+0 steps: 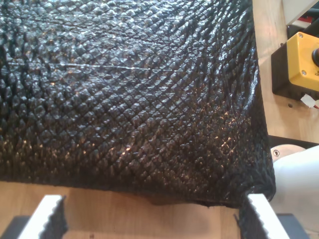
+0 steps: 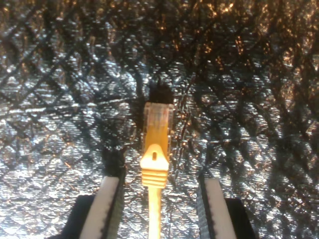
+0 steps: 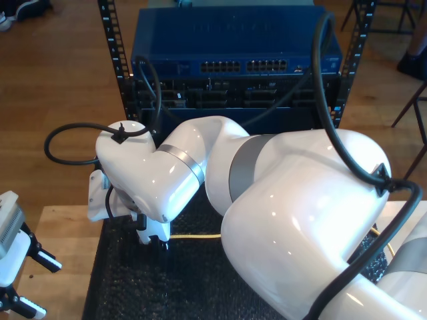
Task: Grab the cable and plug it in
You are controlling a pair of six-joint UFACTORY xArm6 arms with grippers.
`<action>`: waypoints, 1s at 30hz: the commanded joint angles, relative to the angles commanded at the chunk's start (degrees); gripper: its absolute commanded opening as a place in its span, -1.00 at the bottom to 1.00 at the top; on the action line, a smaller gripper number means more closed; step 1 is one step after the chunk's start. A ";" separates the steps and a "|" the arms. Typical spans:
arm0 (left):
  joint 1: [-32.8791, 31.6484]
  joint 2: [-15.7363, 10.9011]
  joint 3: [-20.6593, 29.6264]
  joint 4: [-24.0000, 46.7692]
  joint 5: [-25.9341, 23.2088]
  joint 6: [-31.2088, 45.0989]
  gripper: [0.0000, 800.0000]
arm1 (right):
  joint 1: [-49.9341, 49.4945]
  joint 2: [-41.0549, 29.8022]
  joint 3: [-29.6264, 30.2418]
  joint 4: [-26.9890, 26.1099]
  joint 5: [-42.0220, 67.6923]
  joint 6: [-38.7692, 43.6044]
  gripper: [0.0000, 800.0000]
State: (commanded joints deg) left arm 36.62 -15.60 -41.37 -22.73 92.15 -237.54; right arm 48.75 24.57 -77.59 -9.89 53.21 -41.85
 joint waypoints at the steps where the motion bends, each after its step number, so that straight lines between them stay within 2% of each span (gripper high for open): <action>1: 0.00 0.00 0.00 0.00 0.00 0.00 1.00 | 0.00 0.00 0.00 0.00 0.00 -0.09 -0.09; 23: 0.00 0.00 0.00 0.00 0.00 0.00 1.00 | 0.35 0.09 -0.26 0.26 -1.14 -0.09 -0.09; 30: 0.00 0.00 0.00 0.00 0.00 0.00 1.00 | 0.35 0.00 -0.18 0.35 -1.14 -0.09 -0.27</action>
State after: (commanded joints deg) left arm 36.62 -15.60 -41.37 -22.73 92.15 -237.54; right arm 49.10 24.57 -77.77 -9.54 52.07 -41.93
